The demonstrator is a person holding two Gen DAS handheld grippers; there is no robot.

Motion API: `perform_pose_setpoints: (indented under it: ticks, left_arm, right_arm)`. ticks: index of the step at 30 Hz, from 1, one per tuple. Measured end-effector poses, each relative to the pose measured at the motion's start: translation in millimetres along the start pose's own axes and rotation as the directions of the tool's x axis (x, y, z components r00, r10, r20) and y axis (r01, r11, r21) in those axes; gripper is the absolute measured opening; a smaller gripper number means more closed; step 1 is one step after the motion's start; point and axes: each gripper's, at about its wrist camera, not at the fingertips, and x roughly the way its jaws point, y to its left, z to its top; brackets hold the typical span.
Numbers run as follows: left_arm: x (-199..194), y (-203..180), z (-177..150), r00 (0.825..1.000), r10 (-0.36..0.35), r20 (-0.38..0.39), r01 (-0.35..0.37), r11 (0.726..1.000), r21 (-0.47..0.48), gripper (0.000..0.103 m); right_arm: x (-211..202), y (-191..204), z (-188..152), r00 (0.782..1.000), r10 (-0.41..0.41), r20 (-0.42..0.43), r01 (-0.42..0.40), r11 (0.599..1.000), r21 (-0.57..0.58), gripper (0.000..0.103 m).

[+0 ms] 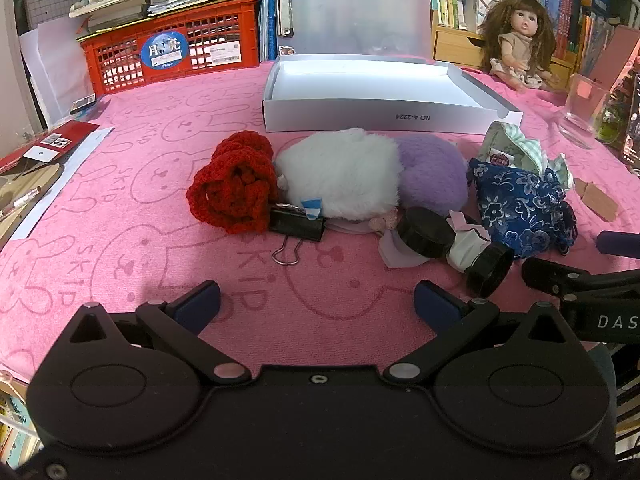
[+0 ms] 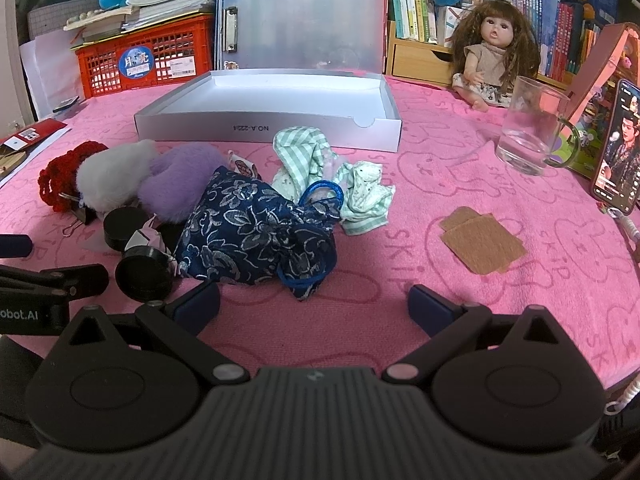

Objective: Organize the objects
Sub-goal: 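Grasp the navy floral cloth with the right gripper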

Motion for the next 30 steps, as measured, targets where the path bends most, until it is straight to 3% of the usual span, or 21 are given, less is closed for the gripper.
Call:
perform_pose_setpoints:
  ticks: [7,17,26,30]
  left_arm:
    - [-5,1,-1,0.999,-0.037,0.013,0.037,0.999,-0.005,0.102]
    - [-16,-5,-1,0.996,-0.083,0.024,0.082,0.996,0.043,0.086]
    - [-25,-8,-2,0.989,-0.14,0.045,0.137,0.988,0.072,0.083]
    - [-28,-10,-2,0.985,-0.163,0.052,0.159,0.984,0.081,0.082]
  right_arm:
    - [-8,4,1,0.999,0.029,0.038,-0.028,0.999,-0.028,0.103]
    - [-10,3,15,0.996,0.047,0.075,-0.046,0.999,-0.02,0.096]
    - [-2,11,23,0.991,0.122,0.061,-0.121,0.992,-0.021,0.081]
    - [-1,11,23,0.99,0.131,0.05,-0.132,0.991,0.001,0.064]
